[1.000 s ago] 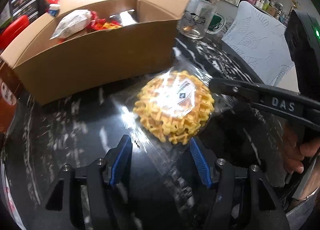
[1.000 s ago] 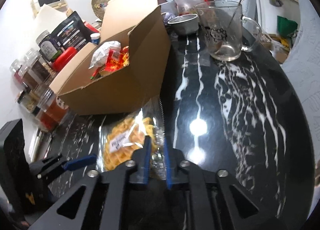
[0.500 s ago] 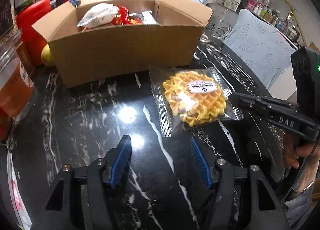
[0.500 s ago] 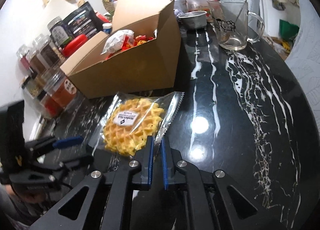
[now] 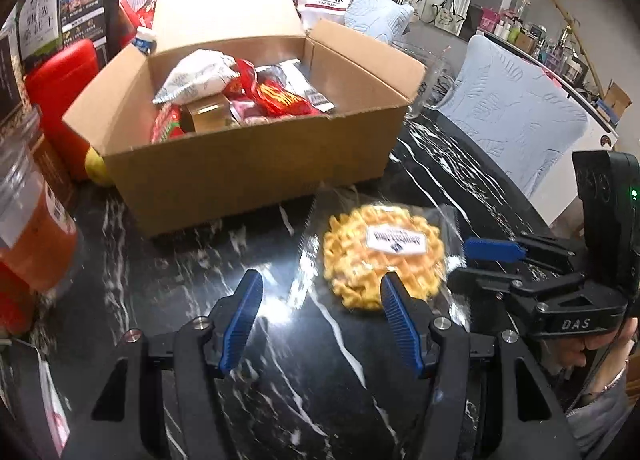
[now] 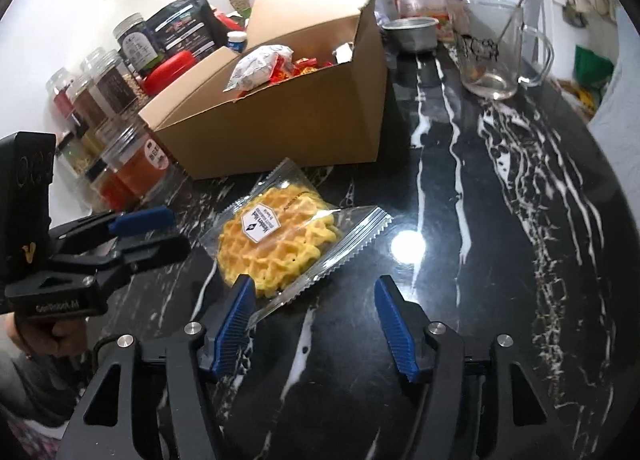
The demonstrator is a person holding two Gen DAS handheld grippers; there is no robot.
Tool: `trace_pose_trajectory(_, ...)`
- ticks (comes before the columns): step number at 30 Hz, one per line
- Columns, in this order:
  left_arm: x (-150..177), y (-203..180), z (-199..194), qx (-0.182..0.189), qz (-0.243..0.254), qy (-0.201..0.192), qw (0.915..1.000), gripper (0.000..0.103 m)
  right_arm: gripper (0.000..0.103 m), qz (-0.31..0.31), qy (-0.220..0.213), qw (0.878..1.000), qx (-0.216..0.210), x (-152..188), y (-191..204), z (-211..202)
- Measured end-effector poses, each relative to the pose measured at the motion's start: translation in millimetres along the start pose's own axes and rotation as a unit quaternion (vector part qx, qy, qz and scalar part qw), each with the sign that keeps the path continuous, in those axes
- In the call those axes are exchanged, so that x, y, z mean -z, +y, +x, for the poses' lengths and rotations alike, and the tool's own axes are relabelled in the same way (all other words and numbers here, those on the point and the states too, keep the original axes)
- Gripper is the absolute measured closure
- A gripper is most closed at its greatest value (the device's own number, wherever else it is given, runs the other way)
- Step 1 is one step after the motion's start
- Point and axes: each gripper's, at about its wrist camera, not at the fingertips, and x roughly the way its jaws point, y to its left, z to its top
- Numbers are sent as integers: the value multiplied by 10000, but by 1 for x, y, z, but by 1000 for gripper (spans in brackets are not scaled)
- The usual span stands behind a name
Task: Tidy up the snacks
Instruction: 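Position the right tool over the waffle and close it on the wrapper, then grasp the waffle wrapper with the left tool beside the right tool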
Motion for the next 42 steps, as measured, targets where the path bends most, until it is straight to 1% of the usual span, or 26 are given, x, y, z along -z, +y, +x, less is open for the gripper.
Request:
trace_pose_trajectory(2, -5, 3, 6, -45, 67, 62, 9999, 42, 40, 35, -49, 10000, -36, -1, 0, -2)
trace_pose_trajectory(4, -7, 6, 15, -120, 78, 221, 9997, 42, 40, 25, -106, 9999, -46, 0, 2, -5)
trace_pose_trajectory(5, -8, 9, 20, -98, 55, 271, 9996, 42, 40, 8, -87, 9999, -66, 1, 3, -5)
trace_pose_trajectory(10, -13, 12, 33, 147, 51, 445, 9989, 42, 40, -14, -53, 9999, -130, 3, 8, -6)
trace_pose_trajectory(12, -15, 11, 35, 250, 111, 464, 9985, 42, 40, 1, 6, 9997, -241, 2, 9, -1)
trace_pose_trajectory(16, -21, 13, 41, 460, 85, 568, 9973, 42, 40, -21, 75, 9997, -251, -1, 9, 10)
trace_pose_trajectory(17, -22, 14, 43, 524, 77, 606, 9968, 42, 40, 1, 69, 9995, -314, -2, 7, 11)
trace_pose_trajectory(21, -24, 14, 45, 635, 93, 672, 9957, 42, 41, -7, 41, 9993, -359, -6, 4, 12)
trace_pose_trajectory(22, -24, 13, 44, 633, 114, 681, 9956, 42, 41, -39, 36, 9993, -360, -6, 3, 12)
trace_pose_trajectory(25, -23, 9, 43, 707, 213, 719, 9947, 42, 50, -81, 91, 9988, -475, -8, 0, 14)
trace_pose_trajectory(26, -22, 8, 43, 761, 241, 743, 9940, 42, 52, -78, 129, 9984, -543, -8, -1, 15)
trace_pose_trajectory(29, -20, 5, 47, 1203, 220, 979, 9877, 42, 52, -56, 202, 9966, -797, -10, -10, 17)
trace_pose_trajectory(30, -20, 4, 48, 1289, 219, 1027, 9861, 42, 52, -91, 209, 9965, -805, -10, -12, 16)
trace_pose_trajectory(33, -20, -2, 52, 1224, 311, 1000, 9869, 42, 52, -158, 211, 9973, -679, -12, -18, 13)
trace_pose_trajectory(37, -25, -6, 56, 1280, 326, 956, 9866, 42, 52, -220, 264, 9971, -678, -13, -21, 12)
trace_pose_trajectory(40, -27, -10, 59, 1322, 437, 899, 9862, 42, 52, -260, 229, 9967, -729, -14, -20, 12)
trace_pose_trajectory(42, -28, -13, 63, 1398, 519, 931, 9844, 42, 52, -288, 206, 9969, -701, -15, -19, 13)
